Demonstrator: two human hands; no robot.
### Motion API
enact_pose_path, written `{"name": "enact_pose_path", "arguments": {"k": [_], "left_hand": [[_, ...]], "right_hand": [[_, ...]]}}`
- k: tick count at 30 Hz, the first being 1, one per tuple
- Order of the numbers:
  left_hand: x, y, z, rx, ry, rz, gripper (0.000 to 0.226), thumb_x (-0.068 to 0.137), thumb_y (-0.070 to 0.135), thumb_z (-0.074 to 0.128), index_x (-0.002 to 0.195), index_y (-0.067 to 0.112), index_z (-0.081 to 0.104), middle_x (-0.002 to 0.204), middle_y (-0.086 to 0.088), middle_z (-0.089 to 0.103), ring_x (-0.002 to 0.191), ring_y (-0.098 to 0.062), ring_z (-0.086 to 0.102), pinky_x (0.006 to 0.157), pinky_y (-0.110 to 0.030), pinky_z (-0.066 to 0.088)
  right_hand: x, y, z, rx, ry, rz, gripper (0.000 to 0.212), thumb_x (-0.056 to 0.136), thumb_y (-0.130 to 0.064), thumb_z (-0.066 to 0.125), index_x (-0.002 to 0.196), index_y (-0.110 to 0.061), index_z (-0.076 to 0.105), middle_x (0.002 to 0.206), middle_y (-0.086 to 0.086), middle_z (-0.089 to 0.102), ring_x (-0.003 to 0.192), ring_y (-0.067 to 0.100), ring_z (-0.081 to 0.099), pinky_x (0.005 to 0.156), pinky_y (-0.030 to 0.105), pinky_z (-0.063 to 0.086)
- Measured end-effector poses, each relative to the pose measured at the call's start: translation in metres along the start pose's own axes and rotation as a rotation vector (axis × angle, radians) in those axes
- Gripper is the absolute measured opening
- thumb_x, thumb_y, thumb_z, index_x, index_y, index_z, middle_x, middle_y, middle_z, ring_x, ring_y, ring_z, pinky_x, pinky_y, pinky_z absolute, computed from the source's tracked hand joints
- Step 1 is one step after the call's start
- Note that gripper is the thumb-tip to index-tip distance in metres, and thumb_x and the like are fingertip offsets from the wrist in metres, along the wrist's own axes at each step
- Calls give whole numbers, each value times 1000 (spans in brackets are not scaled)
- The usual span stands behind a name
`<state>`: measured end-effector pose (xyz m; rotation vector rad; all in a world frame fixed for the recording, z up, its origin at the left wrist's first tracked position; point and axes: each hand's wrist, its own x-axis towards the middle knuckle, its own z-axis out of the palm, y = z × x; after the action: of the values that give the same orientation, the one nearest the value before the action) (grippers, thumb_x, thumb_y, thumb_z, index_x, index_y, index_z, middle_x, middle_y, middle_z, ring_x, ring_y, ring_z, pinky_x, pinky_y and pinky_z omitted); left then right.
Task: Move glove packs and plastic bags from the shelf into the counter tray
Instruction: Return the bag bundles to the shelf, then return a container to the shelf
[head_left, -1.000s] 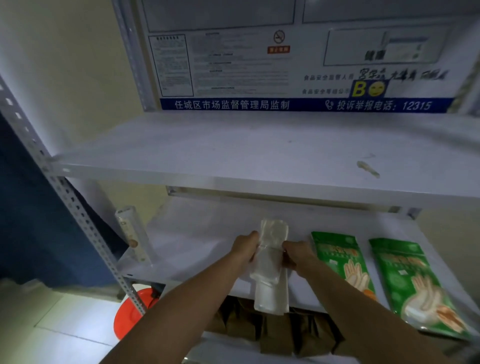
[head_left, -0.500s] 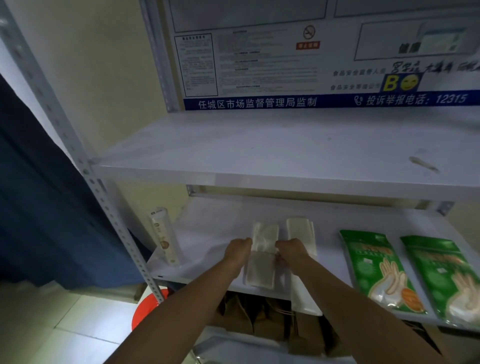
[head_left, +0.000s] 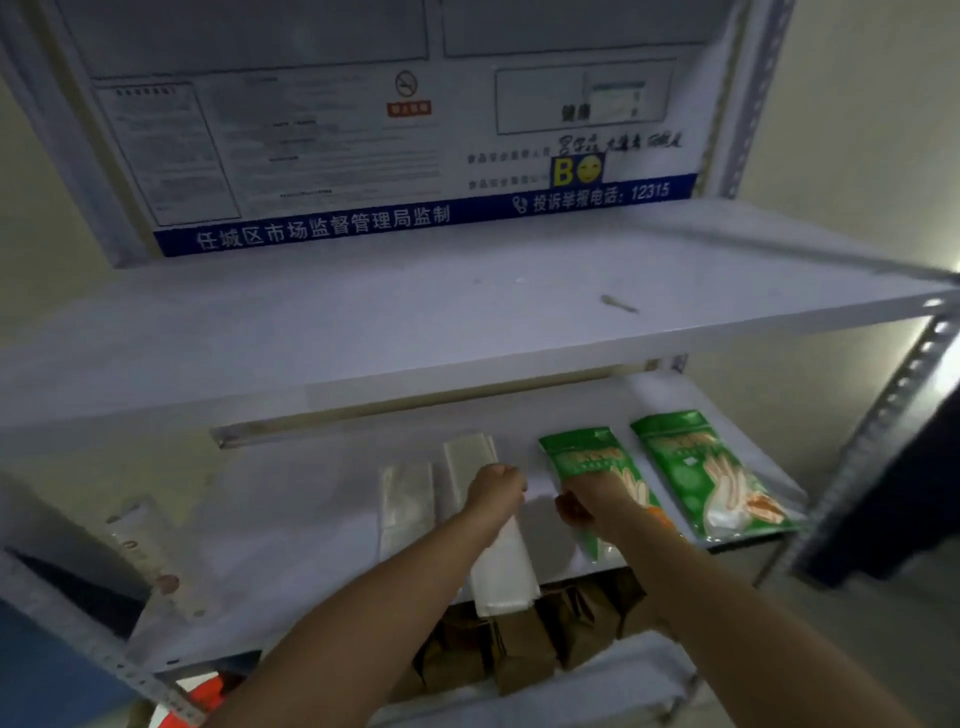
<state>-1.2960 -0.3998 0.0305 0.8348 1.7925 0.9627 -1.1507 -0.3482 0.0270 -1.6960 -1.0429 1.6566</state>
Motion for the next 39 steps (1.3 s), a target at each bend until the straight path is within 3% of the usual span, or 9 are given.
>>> {"name": "enact_pose_path", "arguments": {"k": [4,10,14,16,19,22,27,32,39], "left_hand": [[-4,25,84,-5,-141,25,13,88,15,52,80,11,61,76,-8,65,62,-19,58,56,-23,41],[-16,49,229,46,-407,-13,12,98,9,48,98,2,58,77,-14,70,63,-23,69,51,-25,50],[-40,70,327,80,-587,-46,34,100,-1,31,70,13,39,58,-3,39,43,-12,40,40,-19,27],[-51,81,374,97,-636,-74,38,101,-2,28,68,16,36,58,-2,33,48,-12,34,43,-20,24],[-58,96,444,77,-636,-98,39,102,-1,28,68,16,36,61,-3,34,52,-13,35,43,-21,26],[-69,114,505,104,-655,-74,40,102,0,32,65,15,35,63,-2,38,53,-13,38,43,-23,28],[-74,135,576,159,-634,6,17,97,3,46,85,8,56,69,-10,62,53,-18,59,44,-23,45],[-56,154,638,222,-657,-7,18,93,4,41,83,12,53,64,-5,54,43,-13,45,40,-20,32],[4,183,744,357,-833,-36,27,96,13,45,109,0,64,67,-1,55,49,-11,48,47,-23,36]], "right_hand": [[5,11,-83,50,113,49,13,87,-2,63,77,1,55,66,18,56,55,27,58,58,36,49],[-4,33,-223,202,163,82,10,86,3,50,85,-6,50,63,12,46,54,23,50,45,24,47],[-5,50,-327,231,238,113,13,88,3,47,83,1,59,63,13,54,60,24,57,59,31,55],[-6,59,-377,250,284,126,19,89,3,45,76,2,58,61,14,56,63,26,59,66,35,55],[-4,68,-446,259,358,131,19,96,-2,42,90,2,60,73,19,62,64,26,61,56,31,55],[3,75,-506,306,414,139,16,99,-1,41,98,1,57,66,16,58,55,23,55,47,26,51],[17,71,-576,374,435,130,16,96,1,42,86,-5,52,57,10,51,50,21,51,47,26,49],[42,64,-627,408,489,98,17,94,-3,44,83,-6,55,62,13,57,56,25,57,50,29,51],[110,60,-700,447,584,160,19,97,-7,47,80,-6,53,66,14,58,54,22,56,49,28,51]]}}
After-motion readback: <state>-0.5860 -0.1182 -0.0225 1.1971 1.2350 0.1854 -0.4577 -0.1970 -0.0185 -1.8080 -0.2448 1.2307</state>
